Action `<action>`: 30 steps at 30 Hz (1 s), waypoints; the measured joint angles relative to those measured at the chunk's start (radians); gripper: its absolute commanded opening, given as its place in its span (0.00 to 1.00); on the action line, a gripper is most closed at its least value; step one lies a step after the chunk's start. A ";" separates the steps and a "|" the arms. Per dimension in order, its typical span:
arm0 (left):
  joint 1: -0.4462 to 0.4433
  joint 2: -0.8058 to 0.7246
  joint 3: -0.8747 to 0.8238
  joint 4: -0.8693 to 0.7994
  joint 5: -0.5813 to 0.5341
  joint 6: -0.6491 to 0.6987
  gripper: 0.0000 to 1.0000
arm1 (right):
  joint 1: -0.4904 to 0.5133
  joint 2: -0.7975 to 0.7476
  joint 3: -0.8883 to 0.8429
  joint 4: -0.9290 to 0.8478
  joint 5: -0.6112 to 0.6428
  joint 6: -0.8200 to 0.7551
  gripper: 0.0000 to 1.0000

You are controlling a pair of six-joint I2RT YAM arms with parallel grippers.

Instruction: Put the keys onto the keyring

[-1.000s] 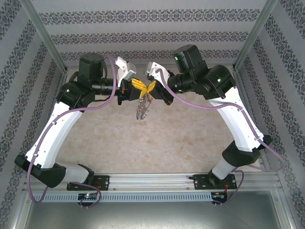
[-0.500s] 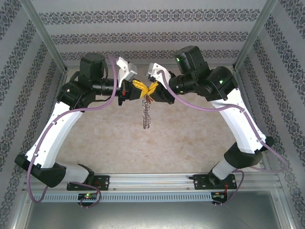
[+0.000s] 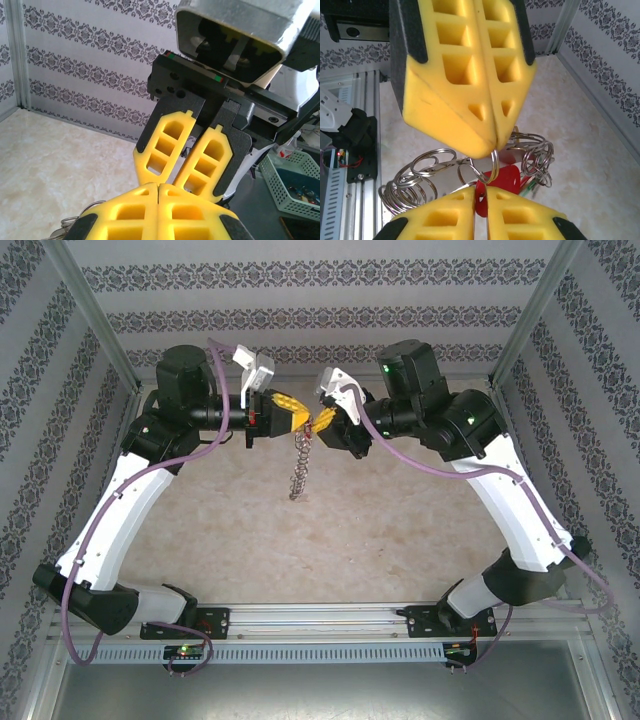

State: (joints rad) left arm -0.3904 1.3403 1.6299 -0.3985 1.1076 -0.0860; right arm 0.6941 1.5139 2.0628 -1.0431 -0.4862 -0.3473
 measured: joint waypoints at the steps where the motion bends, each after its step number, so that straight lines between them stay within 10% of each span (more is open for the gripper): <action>1: 0.000 0.000 -0.001 0.011 0.004 -0.007 0.00 | -0.001 -0.004 -0.005 0.006 -0.002 0.003 0.14; 30: 0.014 -0.007 -0.080 0.280 0.019 -0.190 0.00 | -0.025 -0.039 -0.078 0.114 -0.072 0.091 0.27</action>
State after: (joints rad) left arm -0.3759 1.3331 1.5501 -0.1188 1.1263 -0.2756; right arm 0.6689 1.4754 1.9850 -0.9287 -0.5587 -0.2562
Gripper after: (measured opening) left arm 0.049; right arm 0.239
